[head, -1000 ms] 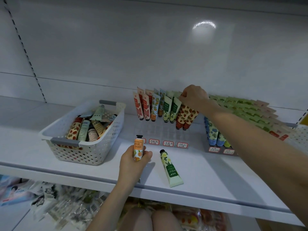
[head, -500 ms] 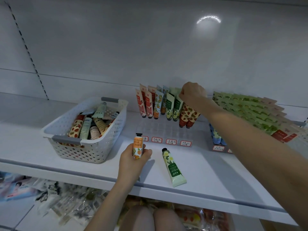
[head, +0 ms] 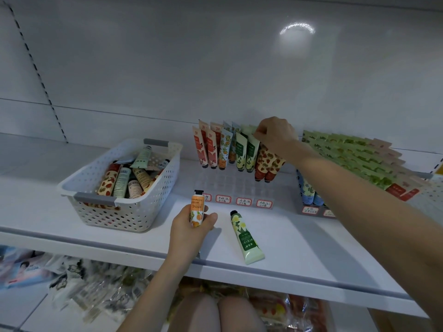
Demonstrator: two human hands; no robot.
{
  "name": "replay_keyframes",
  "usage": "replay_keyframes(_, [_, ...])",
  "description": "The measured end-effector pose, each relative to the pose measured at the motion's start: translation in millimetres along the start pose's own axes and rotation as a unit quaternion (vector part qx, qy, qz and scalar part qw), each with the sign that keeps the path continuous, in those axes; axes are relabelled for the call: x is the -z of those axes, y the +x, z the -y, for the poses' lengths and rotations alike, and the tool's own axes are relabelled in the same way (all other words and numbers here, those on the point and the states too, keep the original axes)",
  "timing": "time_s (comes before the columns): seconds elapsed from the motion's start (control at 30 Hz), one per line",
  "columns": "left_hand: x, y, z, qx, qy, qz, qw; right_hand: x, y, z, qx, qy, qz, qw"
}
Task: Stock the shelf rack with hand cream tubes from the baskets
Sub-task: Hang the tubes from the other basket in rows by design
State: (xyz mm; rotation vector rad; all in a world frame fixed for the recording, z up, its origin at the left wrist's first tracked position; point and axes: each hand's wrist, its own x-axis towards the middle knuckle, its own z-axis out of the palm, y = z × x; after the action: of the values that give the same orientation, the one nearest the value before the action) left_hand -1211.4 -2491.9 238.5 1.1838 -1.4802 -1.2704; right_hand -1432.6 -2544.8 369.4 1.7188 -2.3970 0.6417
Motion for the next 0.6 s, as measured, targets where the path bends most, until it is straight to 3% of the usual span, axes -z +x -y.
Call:
replay_keyframes(0.17, [5.0, -2.5, -3.0, -0.019, 0.029, -0.012, 0.999, 13.4, -13.2, 2.6, 0.038, 0.044, -0.060, 0.996])
replay_keyframes(0.23, [8.6, -3.4, -3.3, -0.023, 0.041, -0.020, 0.999, 14.3, -30.9, 6.3, 0.056, 0.079, -0.044, 0.994])
replay_keyframes(0.37, [16.5, -6.1, -0.9, -0.035, 0.049, -0.035, 0.998, -11.1, -85.3, 6.6, 0.088, 0.040, 0.130, 0.987])
replay_keyframes(0.43, [19.3, -8.3, 1.2, -0.038, 0.050, -0.038, 0.997, -29.1, -113.6, 3.7, 0.062, 0.018, 0.215, 0.974])
replay_keyframes(0.6, [20.4, -14.5, 3.6, -0.037, 0.050, -0.046, 0.997, -51.3, -146.8, -1.5, 0.011, -0.047, 0.295, 0.954])
